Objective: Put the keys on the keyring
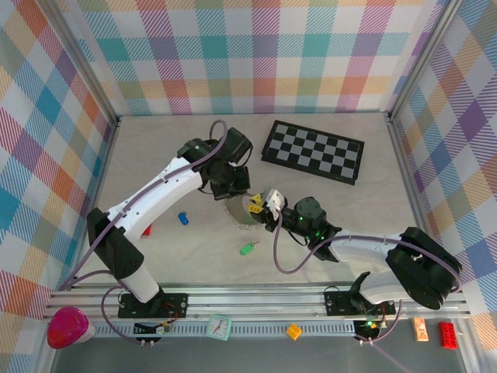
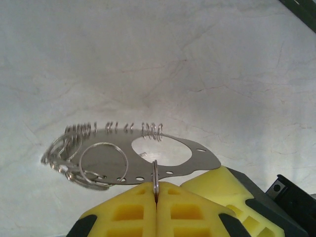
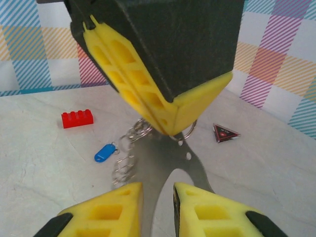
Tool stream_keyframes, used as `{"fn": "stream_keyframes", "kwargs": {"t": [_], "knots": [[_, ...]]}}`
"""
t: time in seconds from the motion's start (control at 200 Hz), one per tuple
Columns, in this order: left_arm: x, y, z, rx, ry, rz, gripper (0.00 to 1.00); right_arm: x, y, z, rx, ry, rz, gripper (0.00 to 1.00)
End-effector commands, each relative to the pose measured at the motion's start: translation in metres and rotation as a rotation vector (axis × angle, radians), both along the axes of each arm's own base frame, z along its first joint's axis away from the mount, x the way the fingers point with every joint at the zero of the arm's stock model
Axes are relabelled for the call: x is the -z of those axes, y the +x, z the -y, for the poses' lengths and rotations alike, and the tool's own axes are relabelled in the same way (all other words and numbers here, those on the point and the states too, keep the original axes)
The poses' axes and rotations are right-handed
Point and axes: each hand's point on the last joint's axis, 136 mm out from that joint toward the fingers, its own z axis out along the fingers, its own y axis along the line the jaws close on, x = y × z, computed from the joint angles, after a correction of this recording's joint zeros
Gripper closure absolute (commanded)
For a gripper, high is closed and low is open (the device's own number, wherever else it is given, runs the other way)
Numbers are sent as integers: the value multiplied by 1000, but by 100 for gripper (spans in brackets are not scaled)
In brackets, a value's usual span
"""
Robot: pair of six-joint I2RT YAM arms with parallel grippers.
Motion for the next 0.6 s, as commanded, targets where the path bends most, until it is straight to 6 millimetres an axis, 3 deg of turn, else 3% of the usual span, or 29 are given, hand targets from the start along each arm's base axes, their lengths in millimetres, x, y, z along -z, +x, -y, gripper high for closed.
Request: {"fn": "stream_keyframes", "kwargs": {"t": [0.0, 0.595], "knots": [[-2, -9, 5, -113, -62, -111, 100, -9, -3, -1, -16, 30, 51, 77], [1, -23, 26, -303, -226, -318, 100, -7, -1, -1, -7, 26, 100, 76]]}}
